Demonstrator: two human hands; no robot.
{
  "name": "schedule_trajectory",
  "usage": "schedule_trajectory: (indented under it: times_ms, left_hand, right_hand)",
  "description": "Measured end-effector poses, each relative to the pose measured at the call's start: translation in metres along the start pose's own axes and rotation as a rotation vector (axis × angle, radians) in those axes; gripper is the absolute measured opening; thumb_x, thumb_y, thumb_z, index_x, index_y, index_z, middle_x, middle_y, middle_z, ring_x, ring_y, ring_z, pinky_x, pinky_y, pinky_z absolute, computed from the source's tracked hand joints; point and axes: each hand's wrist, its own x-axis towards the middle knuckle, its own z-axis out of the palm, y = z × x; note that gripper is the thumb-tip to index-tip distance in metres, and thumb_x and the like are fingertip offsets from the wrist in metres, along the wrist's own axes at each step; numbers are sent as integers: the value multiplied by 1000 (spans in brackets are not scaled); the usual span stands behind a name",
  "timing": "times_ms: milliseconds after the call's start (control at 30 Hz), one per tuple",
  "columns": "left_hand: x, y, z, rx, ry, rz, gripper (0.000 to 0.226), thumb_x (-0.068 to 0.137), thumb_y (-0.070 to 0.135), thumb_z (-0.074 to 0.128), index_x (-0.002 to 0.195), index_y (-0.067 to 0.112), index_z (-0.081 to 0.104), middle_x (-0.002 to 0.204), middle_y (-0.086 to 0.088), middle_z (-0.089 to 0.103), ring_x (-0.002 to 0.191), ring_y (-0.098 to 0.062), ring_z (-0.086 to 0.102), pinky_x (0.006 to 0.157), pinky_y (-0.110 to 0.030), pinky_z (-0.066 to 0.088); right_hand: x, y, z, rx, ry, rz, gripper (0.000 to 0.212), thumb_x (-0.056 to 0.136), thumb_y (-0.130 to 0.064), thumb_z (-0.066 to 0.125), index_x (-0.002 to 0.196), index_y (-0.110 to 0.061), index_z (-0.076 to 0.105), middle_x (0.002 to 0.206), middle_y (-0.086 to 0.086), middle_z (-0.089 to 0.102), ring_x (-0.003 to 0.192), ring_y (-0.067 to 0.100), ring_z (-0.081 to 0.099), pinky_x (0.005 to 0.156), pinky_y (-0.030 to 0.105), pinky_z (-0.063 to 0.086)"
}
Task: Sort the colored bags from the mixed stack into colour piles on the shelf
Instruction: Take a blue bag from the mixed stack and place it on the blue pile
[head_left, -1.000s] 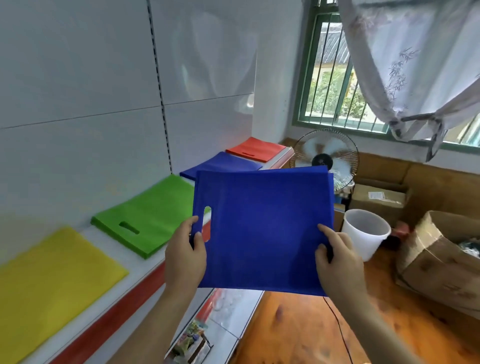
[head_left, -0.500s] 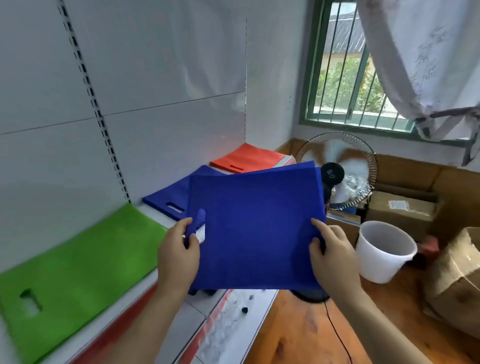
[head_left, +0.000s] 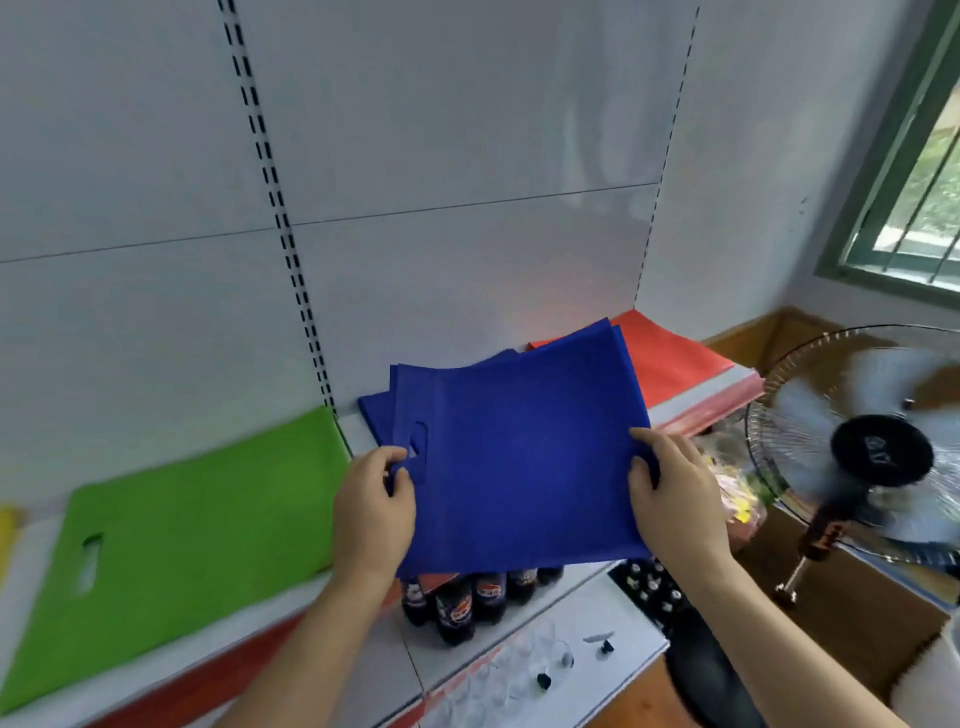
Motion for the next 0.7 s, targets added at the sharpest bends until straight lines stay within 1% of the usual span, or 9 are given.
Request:
schedule_trajectory:
  times_ms: [67,133,233,367,500,600,700]
  left_hand:
    - [16,-6,7,25,31,-24,19,99,6,63,116,10,71,109,-5,70,96,-24,66,85,-35,52]
    - [30,-12,16,69,28,-45,21,99,8,63,118,10,71,113,-5,69,97,-23,66,87,-36,53]
    - [45,-18,30,161,-8,-89,25,99,14,63,124,13,68,121,-4,65,103,-20,64,91,-36,53]
    - [56,-22,45,313,-11,-124,31,100,20,62,129,10,64,126,-6,62,107,-22,63,90,-33,51]
    - [59,-22,56,514,-32,-146,28,99,27,62,120,8,64,117,-10,62,101,-28,61,86,-40,51]
    - [60,-20,66,676,-55,-149,29,99,32,59,117,9,63,112,-10,63,100,-29,59,88,-42,49]
    - [56,-14,73,800,-41,-156,29,98,34,58,111,9,66,104,-10,67,96,-31,60,87,-42,49]
  right_hand:
    - [26,-1,19,-20,-40,-25,40,102,-13,55,140,-22,62,132,-2,60,112,19,56,92,34,46]
    - [49,-3,37,-37,-85,-47,43,101,-10,53,143,-17,61,135,1,59,116,25,57,96,39,48]
    - [84,-7,60,-87,-172,-98,47,100,-8,51,147,-12,58,139,4,56,119,29,59,97,42,50]
    - [117,-5,90,-98,-257,-121,49,100,-8,50,149,-11,56,145,5,53,127,31,57,103,47,49]
    - [139,4,115,-126,-347,-166,49,102,-11,48,151,-11,53,149,4,50,132,30,54,102,45,51]
    - [154,15,127,-139,-414,-181,50,102,-13,50,152,-9,51,149,6,51,125,33,59,98,46,52]
    - [163,26,135,-144,-473,-221,52,102,-20,54,152,-8,50,147,7,53,125,32,59,97,48,54]
